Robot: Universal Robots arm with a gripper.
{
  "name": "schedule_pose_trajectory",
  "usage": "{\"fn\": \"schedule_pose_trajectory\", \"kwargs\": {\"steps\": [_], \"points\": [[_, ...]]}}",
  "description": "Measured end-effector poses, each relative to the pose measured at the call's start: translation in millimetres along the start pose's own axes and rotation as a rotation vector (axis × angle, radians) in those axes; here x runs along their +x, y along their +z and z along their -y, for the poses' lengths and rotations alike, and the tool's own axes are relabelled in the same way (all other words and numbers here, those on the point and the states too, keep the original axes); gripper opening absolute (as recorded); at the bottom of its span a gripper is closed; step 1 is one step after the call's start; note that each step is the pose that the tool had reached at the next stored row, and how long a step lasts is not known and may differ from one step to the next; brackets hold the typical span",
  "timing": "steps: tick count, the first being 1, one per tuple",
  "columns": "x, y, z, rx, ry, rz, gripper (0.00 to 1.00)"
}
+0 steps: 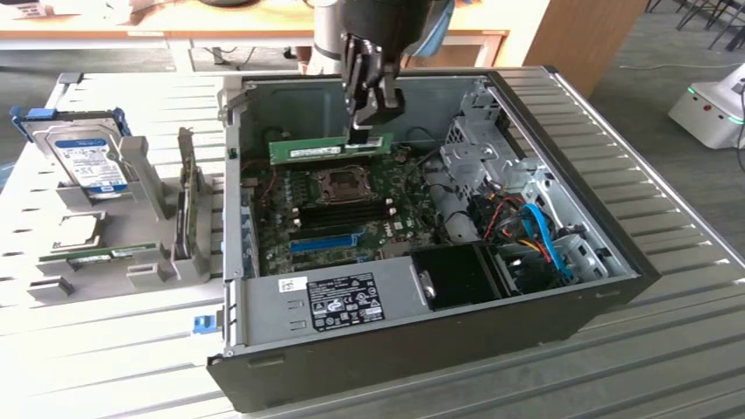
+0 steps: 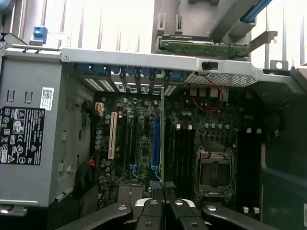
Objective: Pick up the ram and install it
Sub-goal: 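Pick up the ram and move it above insertion slot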
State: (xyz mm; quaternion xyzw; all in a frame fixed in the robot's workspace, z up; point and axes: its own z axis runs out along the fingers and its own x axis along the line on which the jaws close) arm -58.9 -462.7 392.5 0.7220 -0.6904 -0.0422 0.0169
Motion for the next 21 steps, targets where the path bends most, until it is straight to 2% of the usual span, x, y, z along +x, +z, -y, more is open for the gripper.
{"fn": "schedule_pose_trajectory", "kwargs": {"steps": [5, 7, 15, 21], "points": [[0.8, -1.6, 18.1, -0.0001, -0.005, 0.0002, 0.12], [1.0, -1.9, 22.6, -0.0003, -0.007, 0.0002, 0.12], [-0.1, -1.7, 23.4, -0.0002, -0.007, 0.0003, 0.12], [-10.4, -0.3, 23.9, -0.0002, -0.007, 0.0002, 0.12]]}}
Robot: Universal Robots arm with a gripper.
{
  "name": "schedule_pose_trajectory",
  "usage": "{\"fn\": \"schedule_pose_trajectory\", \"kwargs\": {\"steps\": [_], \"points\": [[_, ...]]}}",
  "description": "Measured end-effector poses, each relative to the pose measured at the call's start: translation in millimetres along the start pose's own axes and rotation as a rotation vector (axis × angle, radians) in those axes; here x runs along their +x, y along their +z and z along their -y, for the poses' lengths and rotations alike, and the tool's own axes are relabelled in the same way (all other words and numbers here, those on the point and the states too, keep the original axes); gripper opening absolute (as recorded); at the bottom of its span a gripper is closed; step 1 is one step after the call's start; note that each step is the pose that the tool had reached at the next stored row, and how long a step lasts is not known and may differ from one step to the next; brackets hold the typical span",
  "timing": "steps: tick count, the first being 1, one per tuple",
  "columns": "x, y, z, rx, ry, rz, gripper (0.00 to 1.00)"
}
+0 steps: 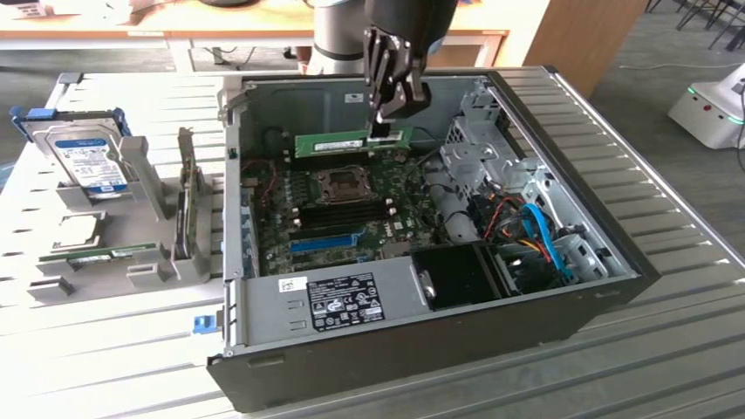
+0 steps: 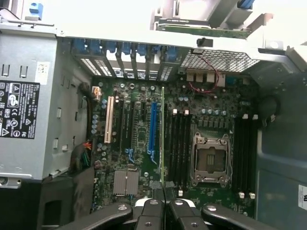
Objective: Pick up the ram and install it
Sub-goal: 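Pick up the ram and move it above insertion slot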
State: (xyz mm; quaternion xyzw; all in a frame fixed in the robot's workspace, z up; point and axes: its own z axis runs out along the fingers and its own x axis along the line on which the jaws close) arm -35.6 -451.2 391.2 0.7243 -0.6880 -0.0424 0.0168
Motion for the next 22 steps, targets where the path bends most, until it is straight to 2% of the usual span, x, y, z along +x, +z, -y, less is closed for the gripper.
{"fn": "schedule_pose_trajectory", "kwargs": {"steps": [17, 22], "points": [[-34.5, 4.0, 2.1, 0.0, 0.0, 0.0001, 0.12], [-36.5, 4.2, 2.2, 0.0, 0.0, 0.0, 0.12]]}}
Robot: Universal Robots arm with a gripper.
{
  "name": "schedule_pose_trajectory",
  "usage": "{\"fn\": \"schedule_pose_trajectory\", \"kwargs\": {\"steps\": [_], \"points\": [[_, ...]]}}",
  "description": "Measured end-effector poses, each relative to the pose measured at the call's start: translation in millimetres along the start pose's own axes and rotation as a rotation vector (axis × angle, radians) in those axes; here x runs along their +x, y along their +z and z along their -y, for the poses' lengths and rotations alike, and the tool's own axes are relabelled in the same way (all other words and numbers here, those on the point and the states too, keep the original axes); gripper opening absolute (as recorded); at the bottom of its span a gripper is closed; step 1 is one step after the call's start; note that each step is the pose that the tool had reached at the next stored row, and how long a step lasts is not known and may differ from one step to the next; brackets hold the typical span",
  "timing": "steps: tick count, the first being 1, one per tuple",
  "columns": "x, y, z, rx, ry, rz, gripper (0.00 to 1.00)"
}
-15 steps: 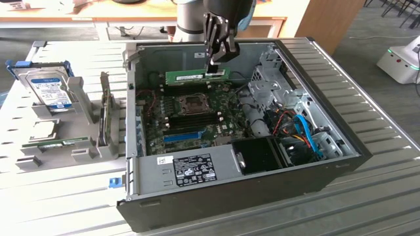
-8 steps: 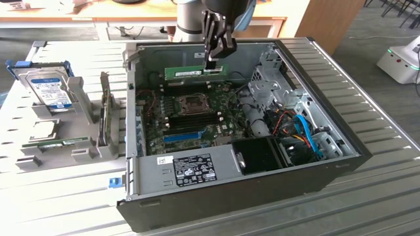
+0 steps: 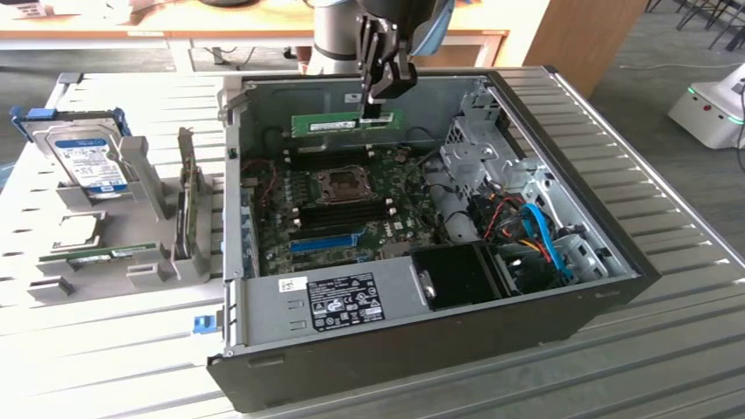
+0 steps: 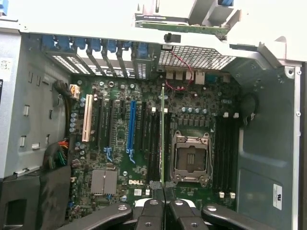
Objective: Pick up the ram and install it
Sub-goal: 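Pick up the ram and move it above insertion slot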
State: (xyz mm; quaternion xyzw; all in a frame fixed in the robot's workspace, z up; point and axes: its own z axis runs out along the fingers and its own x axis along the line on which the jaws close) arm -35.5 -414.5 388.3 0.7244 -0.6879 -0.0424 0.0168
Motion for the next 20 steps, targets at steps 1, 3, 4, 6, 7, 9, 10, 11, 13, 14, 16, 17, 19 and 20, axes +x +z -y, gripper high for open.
{"fn": "schedule_pose_trajectory", "kwargs": {"steps": [1, 3, 4, 6, 7, 9, 10, 11, 13, 14, 16, 17, 19, 20], "points": [[0.0, 0.0, 0.0, 0.0, 0.0, 0.0, 0.12], [-0.1, 0.7, 0.1, 0.0002, 0.0, 0.0003, 0.12], [0.0, 1.5, 0.1, 0.0, 0.0, 0.0002, 0.12], [0.1, 3.8, 0.3, 0.0001, 0.0, 0.0001, 0.12], [0.2, 5.1, 0.4, 0.0, 0.0, 0.0, 0.12], [0.3, 7.8, 0.6, 0.0, 0.0, 0.0, 0.12], [0.3, 9.2, 0.7, 0.0, 0.0, 0.0001, 0.12], [0.4, 10.7, 0.9, 0.0001, 0.0, 0.0001, 0.12], [0.5, 13.3, 1.1, 0.0, 0.0, 0.0001, 0.12], [0.5, 14.6, 1.2, 0.0, 0.0, 0.0001, 0.12], [0.6, 16.6, 1.3, 0.0, 0.0, 0.0, 0.12], [0.6, 17.2, 1.4, 0.0, 0.0, -0.0001, 0.12], [0.6, 17.7, 1.4, -0.0001, 0.0, -0.0002, 0.12], [0.6, 17.9, 1.5, 0.0, 0.0, 0.0, 0.12]]}}
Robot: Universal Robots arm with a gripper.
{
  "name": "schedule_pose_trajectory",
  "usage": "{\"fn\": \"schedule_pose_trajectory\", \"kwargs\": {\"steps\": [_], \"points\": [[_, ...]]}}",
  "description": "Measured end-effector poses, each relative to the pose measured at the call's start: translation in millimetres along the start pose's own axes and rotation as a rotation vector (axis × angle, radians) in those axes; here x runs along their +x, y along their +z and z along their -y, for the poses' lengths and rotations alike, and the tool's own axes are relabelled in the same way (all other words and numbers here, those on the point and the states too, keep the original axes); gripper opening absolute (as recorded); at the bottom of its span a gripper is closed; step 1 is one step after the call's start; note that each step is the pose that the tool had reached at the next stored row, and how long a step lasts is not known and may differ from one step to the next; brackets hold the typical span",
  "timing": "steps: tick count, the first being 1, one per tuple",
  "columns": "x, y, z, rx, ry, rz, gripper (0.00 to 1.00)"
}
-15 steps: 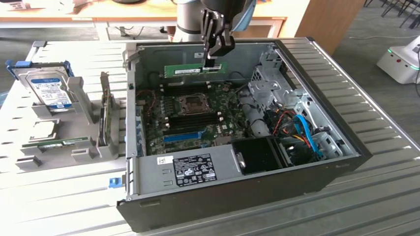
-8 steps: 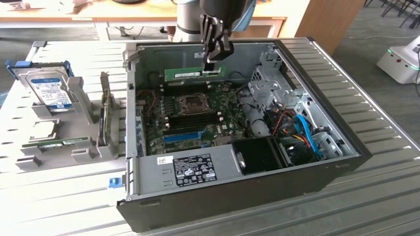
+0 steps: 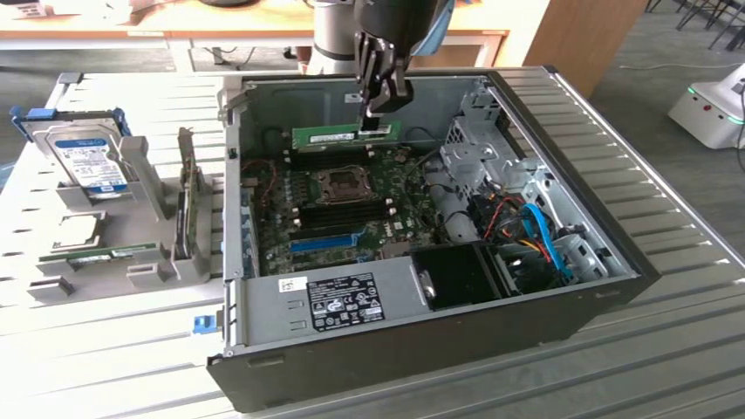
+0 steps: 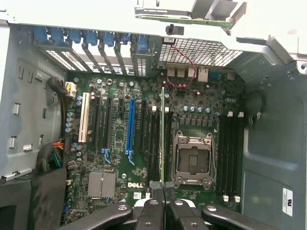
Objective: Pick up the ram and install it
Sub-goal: 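Insert the ram into the slot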
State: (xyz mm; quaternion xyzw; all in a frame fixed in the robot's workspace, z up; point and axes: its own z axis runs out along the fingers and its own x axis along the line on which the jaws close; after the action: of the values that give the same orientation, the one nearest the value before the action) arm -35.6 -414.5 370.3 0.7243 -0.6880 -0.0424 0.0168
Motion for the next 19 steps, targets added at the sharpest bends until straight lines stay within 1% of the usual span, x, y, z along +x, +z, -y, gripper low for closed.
{"fn": "schedule_pose_trajectory", "kwargs": {"steps": [11, 14, 19], "points": [[0.0, 0.3, 0.0, 0.0001, 0.0, 0.0001, 0.12], [0.2, 3.8, 0.3, 0.0, 0.0, 0.0, 0.12], [0.5, 12.9, 1.0, 0.0004, 0.0, 0.0, 0.12]]}}
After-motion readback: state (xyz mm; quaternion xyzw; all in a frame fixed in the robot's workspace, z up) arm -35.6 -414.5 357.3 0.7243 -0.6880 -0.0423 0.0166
